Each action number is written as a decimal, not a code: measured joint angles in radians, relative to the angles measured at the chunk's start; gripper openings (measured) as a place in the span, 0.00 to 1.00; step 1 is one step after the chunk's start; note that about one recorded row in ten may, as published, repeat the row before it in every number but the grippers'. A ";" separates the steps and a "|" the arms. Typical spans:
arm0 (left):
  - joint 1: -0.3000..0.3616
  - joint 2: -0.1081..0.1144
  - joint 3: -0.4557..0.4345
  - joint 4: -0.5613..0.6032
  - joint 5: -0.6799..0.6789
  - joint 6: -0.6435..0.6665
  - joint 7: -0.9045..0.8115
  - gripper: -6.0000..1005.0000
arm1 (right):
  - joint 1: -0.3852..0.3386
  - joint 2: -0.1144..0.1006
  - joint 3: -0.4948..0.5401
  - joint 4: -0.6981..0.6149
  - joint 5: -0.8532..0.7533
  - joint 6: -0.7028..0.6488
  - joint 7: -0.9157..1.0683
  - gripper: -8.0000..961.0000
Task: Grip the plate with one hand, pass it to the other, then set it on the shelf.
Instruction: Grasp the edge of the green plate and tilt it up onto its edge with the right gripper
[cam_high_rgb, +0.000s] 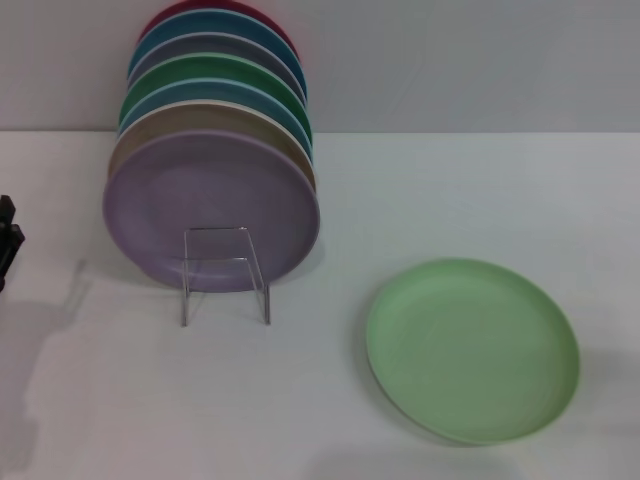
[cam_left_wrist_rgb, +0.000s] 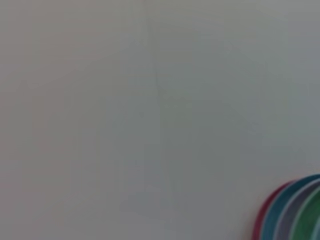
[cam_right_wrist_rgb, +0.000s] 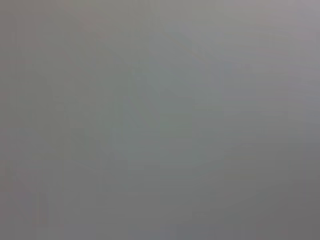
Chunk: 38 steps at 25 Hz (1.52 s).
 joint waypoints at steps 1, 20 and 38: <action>0.000 0.000 0.007 -0.001 0.000 0.000 0.001 0.84 | 0.000 0.000 -0.012 0.019 -0.001 -0.036 0.003 0.82; -0.076 0.005 0.001 0.000 -0.006 -0.009 0.001 0.84 | -0.138 -0.205 0.091 0.881 -0.230 0.737 -0.063 0.82; -0.091 0.002 -0.016 0.001 -0.007 -0.012 0.002 0.83 | 0.083 -0.021 0.726 1.678 -0.424 2.845 -0.115 0.82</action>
